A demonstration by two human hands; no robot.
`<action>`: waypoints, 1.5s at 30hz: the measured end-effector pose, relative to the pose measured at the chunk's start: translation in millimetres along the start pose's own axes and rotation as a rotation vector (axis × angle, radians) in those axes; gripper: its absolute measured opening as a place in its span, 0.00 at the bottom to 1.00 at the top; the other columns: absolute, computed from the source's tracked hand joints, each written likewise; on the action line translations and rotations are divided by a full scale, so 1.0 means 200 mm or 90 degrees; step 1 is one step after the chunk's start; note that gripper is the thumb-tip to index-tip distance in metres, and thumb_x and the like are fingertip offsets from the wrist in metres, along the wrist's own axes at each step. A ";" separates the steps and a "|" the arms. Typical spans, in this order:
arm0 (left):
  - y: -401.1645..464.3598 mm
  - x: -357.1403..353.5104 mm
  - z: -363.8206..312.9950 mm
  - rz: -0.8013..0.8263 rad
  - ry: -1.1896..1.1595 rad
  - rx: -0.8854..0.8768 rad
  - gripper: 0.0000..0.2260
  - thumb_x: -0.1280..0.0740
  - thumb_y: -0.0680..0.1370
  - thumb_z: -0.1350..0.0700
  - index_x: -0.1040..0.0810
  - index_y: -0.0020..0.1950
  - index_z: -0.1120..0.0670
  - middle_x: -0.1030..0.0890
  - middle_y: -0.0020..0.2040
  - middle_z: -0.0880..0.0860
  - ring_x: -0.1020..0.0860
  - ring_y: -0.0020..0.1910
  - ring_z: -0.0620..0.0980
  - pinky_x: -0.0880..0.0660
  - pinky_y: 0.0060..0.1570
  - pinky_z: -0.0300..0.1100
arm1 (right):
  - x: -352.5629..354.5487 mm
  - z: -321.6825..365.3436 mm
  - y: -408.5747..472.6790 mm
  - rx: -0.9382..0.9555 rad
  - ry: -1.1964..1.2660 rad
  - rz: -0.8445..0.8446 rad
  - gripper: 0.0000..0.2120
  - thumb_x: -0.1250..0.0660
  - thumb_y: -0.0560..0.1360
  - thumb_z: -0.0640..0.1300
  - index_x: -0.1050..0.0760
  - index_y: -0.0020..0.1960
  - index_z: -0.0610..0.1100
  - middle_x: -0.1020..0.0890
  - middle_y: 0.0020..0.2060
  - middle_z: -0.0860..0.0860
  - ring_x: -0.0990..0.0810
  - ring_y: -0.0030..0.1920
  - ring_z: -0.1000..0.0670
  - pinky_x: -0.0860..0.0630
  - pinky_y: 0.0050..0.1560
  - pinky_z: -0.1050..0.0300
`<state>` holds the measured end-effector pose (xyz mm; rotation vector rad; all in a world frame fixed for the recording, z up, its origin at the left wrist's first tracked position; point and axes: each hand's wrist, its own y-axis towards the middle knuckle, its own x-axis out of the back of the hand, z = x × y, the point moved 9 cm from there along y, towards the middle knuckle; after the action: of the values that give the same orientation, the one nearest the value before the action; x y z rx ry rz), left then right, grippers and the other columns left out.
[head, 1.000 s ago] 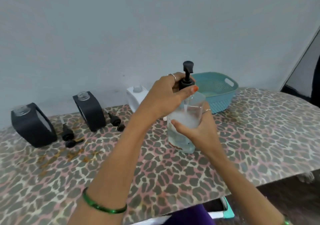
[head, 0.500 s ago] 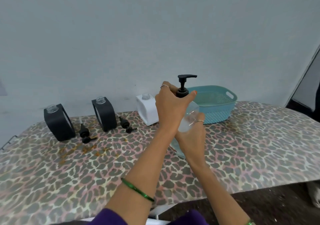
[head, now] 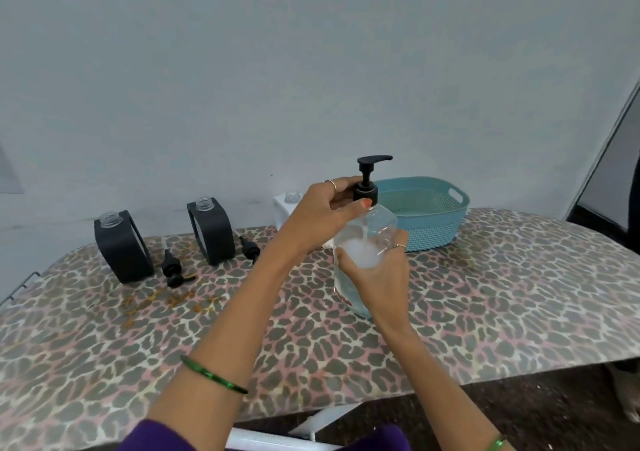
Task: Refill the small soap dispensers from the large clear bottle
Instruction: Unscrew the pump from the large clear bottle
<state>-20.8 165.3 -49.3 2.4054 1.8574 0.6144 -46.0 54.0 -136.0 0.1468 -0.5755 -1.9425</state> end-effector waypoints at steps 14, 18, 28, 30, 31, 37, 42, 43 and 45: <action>0.03 0.05 -0.01 -0.194 0.096 -0.042 0.16 0.23 0.68 0.51 0.24 0.51 0.52 0.20 0.44 0.46 0.24 0.40 0.37 0.30 0.40 0.24 | 0.00 0.00 0.00 -0.019 0.007 0.047 0.30 0.22 0.64 0.50 0.35 0.59 0.48 0.25 0.47 0.58 0.24 0.47 0.61 0.30 0.43 0.73; 0.07 -0.01 0.00 -0.155 0.103 -0.035 0.08 0.27 0.72 0.53 0.20 0.48 0.53 0.20 0.40 0.44 0.23 0.38 0.36 0.29 0.42 0.27 | -0.01 -0.01 0.01 -0.024 0.010 0.049 0.29 0.22 0.65 0.50 0.36 0.56 0.48 0.24 0.46 0.57 0.23 0.47 0.60 0.30 0.41 0.73; 0.06 -0.08 0.04 0.045 -0.023 -0.002 0.15 0.34 0.78 0.59 0.28 0.64 0.52 0.19 0.58 0.49 0.24 0.60 0.41 0.29 0.63 0.40 | 0.00 -0.03 0.02 -0.035 0.047 0.060 0.28 0.22 0.64 0.47 0.35 0.56 0.48 0.24 0.46 0.59 0.24 0.47 0.65 0.28 0.42 0.72; 0.05 -0.07 0.03 0.059 -0.019 -0.002 0.17 0.35 0.78 0.61 0.29 0.67 0.54 0.20 0.60 0.49 0.25 0.62 0.41 0.30 0.65 0.40 | 0.00 -0.02 0.02 -0.032 0.045 0.061 0.28 0.22 0.64 0.47 0.36 0.56 0.49 0.25 0.46 0.59 0.25 0.47 0.66 0.29 0.42 0.73; 0.05 -0.06 0.03 0.047 -0.012 -0.005 0.17 0.34 0.78 0.61 0.28 0.66 0.55 0.19 0.59 0.50 0.24 0.61 0.41 0.29 0.65 0.40 | 0.00 -0.02 0.02 -0.030 0.042 0.061 0.28 0.22 0.64 0.47 0.36 0.56 0.49 0.25 0.46 0.59 0.25 0.46 0.67 0.29 0.42 0.73; 0.06 0.02 0.00 -0.106 0.041 -0.031 0.17 0.23 0.68 0.55 0.20 0.53 0.56 0.16 0.49 0.48 0.19 0.50 0.39 0.26 0.56 0.32 | 0.00 -0.03 0.02 -0.041 0.040 0.069 0.28 0.22 0.64 0.48 0.36 0.56 0.48 0.25 0.45 0.58 0.25 0.46 0.66 0.29 0.42 0.72; 0.08 0.02 -0.02 -0.173 0.107 -0.025 0.17 0.21 0.64 0.50 0.26 0.45 0.51 0.20 0.44 0.44 0.24 0.45 0.36 0.31 0.43 0.24 | 0.00 -0.03 0.02 -0.051 0.038 0.074 0.30 0.22 0.65 0.49 0.36 0.57 0.48 0.26 0.46 0.59 0.26 0.47 0.66 0.30 0.42 0.74; 0.08 0.01 -0.01 -0.167 0.104 -0.021 0.17 0.21 0.65 0.50 0.27 0.45 0.51 0.21 0.44 0.44 0.24 0.45 0.37 0.30 0.45 0.27 | 0.00 -0.03 0.02 -0.050 0.042 0.072 0.29 0.22 0.65 0.48 0.36 0.57 0.48 0.26 0.46 0.58 0.26 0.47 0.65 0.30 0.42 0.73; 0.10 -0.01 0.00 -0.123 0.092 -0.017 0.17 0.22 0.66 0.50 0.25 0.49 0.53 0.19 0.47 0.46 0.22 0.49 0.40 0.28 0.53 0.33 | 0.00 -0.03 0.01 -0.053 0.045 0.073 0.29 0.22 0.65 0.49 0.36 0.56 0.48 0.26 0.46 0.57 0.25 0.47 0.62 0.29 0.42 0.71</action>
<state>-3.8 157.3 -44.3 2.1832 2.0895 0.8086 -41.2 51.4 -140.0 0.1270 -0.4470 -1.8392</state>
